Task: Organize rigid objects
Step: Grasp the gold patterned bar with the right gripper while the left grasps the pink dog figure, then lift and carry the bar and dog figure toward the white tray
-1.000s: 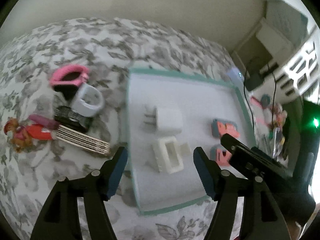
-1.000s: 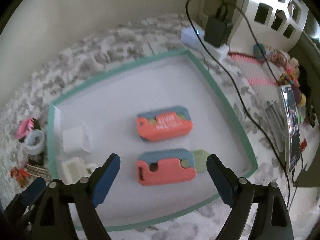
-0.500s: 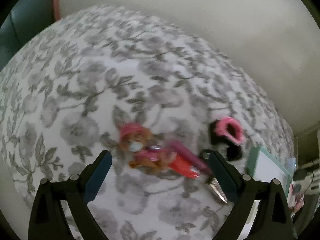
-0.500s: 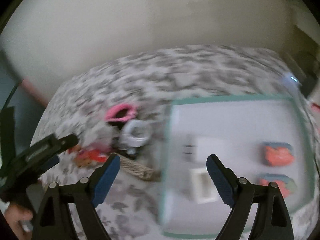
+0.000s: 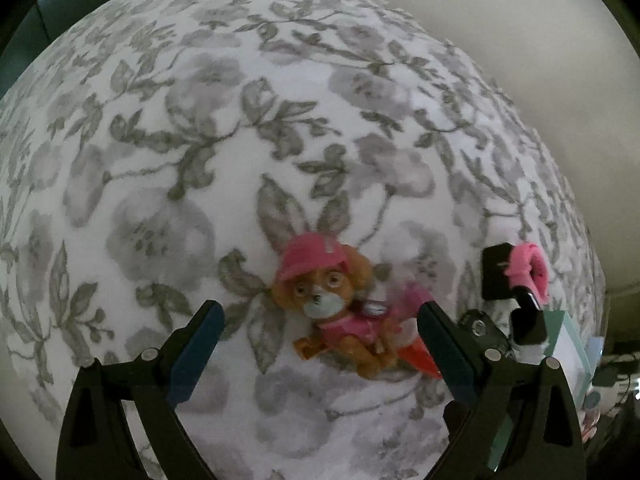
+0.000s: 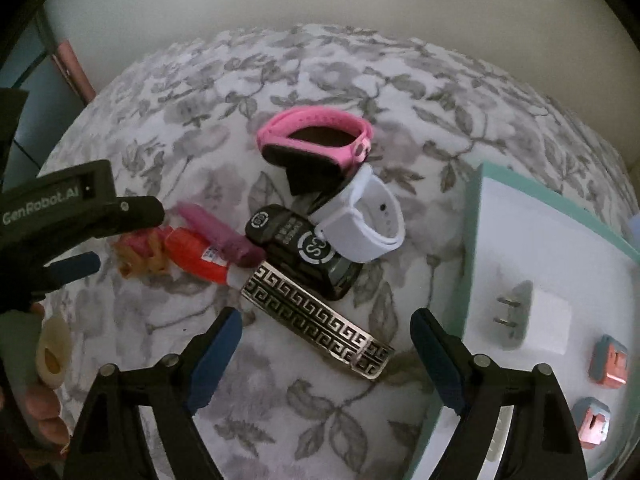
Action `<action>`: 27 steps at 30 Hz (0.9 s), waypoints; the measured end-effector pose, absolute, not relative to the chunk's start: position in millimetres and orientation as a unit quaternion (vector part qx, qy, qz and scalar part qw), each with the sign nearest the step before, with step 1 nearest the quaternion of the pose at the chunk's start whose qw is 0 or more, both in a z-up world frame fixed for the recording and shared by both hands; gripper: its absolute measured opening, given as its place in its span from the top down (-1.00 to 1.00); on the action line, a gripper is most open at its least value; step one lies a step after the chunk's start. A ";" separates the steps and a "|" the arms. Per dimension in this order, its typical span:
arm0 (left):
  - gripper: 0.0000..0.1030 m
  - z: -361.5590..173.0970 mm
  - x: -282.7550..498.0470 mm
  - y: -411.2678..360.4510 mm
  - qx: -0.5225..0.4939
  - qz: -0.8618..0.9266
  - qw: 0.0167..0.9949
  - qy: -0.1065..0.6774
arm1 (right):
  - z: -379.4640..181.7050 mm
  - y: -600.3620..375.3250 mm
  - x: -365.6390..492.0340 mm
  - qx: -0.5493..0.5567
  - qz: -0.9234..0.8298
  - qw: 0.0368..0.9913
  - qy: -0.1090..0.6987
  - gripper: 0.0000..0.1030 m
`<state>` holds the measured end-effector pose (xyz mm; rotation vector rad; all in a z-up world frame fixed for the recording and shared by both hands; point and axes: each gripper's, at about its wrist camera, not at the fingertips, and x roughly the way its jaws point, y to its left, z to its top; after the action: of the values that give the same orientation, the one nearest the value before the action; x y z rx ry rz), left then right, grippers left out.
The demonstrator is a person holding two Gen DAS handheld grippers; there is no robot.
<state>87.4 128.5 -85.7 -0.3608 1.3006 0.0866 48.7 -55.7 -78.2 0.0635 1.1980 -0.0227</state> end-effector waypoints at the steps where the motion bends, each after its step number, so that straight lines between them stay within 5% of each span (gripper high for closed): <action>1: -0.67 -87.5 87.1 130.1 -0.170 0.041 0.777 0.605 | -79.9 -55.1 49.0 0.027 -0.011 0.824 0.565 -0.57; 6: -0.05 -82.1 83.8 129.2 -0.166 0.028 0.779 0.604 | -81.9 -57.1 49.5 0.019 -0.015 0.822 0.568 -0.12; 15: -0.04 -70.9 84.9 121.9 -0.153 0.013 0.788 0.596 | -70.4 -60.5 43.4 0.029 -0.009 0.827 0.561 0.47; 27: 0.10 -40.7 87.3 106.4 -0.130 -0.008 0.815 0.565 | -56.0 -71.8 34.0 0.070 -0.002 0.832 0.551 0.58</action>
<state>87.3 106.4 -40.7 -0.2767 1.2047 -0.0170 34.0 -71.8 -56.0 0.1486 1.1681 -0.0049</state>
